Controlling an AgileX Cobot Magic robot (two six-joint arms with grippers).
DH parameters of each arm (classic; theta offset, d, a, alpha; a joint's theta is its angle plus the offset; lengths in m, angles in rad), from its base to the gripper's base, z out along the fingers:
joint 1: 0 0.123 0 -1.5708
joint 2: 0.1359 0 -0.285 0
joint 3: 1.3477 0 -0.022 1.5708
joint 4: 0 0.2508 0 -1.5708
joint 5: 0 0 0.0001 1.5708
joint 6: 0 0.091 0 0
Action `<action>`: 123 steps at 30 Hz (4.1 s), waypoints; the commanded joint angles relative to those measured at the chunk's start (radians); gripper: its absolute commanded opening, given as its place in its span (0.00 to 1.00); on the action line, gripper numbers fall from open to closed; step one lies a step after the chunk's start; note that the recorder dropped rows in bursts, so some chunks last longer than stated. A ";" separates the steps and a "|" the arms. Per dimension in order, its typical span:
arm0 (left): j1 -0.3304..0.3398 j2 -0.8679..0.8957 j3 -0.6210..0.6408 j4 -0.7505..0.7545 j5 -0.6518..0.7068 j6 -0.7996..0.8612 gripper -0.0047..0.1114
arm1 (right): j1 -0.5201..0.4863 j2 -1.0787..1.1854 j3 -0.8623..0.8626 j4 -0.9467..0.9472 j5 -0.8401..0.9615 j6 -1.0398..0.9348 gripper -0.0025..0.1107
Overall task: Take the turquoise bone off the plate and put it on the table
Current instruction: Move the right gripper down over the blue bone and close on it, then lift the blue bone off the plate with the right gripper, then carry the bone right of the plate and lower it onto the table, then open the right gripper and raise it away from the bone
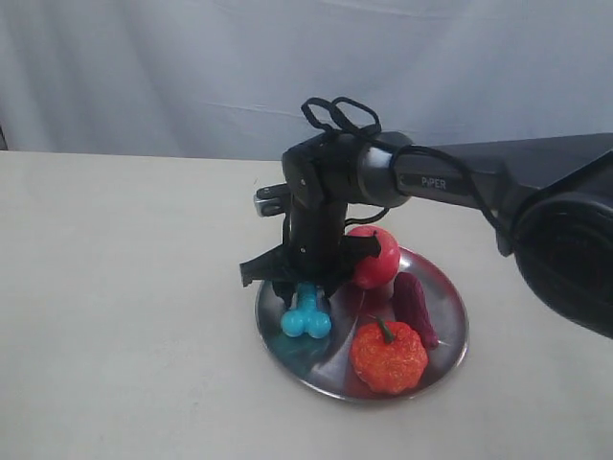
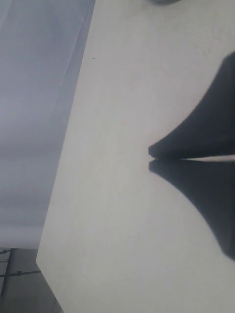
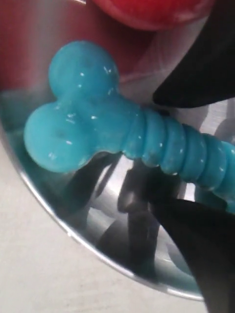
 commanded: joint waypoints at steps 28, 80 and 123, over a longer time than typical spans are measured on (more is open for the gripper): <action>-0.005 -0.001 0.003 -0.004 -0.005 -0.004 0.04 | -0.208 -0.592 -0.053 -0.135 0.310 -0.160 0.02; -0.005 -0.001 0.003 -0.004 -0.005 -0.004 0.04 | -0.513 -0.511 0.935 0.091 -0.397 -0.049 0.02; -0.005 -0.001 0.003 -0.004 -0.005 -0.004 0.04 | -0.513 -1.078 0.777 0.100 -0.136 -0.223 0.24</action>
